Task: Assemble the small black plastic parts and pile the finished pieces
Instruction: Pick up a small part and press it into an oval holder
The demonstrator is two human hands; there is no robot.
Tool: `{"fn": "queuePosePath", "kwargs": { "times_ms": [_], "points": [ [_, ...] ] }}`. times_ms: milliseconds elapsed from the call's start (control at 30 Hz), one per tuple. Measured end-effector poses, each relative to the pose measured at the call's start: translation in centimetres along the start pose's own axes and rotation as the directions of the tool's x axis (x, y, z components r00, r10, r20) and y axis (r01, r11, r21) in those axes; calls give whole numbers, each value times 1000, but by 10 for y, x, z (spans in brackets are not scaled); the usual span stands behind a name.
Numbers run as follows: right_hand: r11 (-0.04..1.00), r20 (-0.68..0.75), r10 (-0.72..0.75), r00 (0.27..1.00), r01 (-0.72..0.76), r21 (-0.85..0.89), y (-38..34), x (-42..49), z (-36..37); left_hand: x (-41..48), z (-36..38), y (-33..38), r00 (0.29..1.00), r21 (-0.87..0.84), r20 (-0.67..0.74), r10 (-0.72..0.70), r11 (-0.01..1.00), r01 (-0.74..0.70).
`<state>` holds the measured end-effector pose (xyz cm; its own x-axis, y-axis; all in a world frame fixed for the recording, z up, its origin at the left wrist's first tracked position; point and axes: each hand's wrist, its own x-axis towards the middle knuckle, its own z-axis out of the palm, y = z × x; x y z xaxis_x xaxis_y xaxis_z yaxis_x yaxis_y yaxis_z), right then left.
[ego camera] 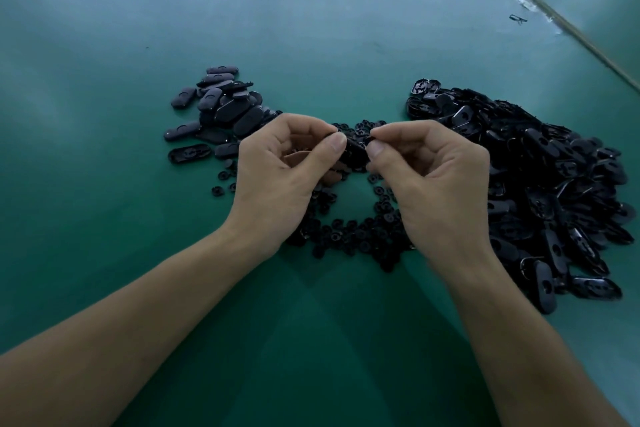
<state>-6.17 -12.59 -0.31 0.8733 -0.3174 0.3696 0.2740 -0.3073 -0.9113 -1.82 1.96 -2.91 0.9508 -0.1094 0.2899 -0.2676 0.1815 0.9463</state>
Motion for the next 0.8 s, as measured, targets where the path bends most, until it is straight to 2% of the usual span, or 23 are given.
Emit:
{"fn": "queuePosePath", "kwargs": {
  "times_ms": [167,367,533,800],
  "points": [
    [993,-20,-69,997,67,-100,-1,1,-4,0,-1,-1,999,-43,-23,-38,998,37],
    [997,93,-6,996,13,-74,1,-3,3,0,0,-1,1000,-35,22,-22,999,23],
    [995,63,12,998,-5,-97,3,-3,2,-3,1,0,997,-8,77,-11,1000,12],
    [992,103,30,994,-17,-128,3,-3,0,-4,2,3,995,33,95,3,999,-6]
  ]
}}
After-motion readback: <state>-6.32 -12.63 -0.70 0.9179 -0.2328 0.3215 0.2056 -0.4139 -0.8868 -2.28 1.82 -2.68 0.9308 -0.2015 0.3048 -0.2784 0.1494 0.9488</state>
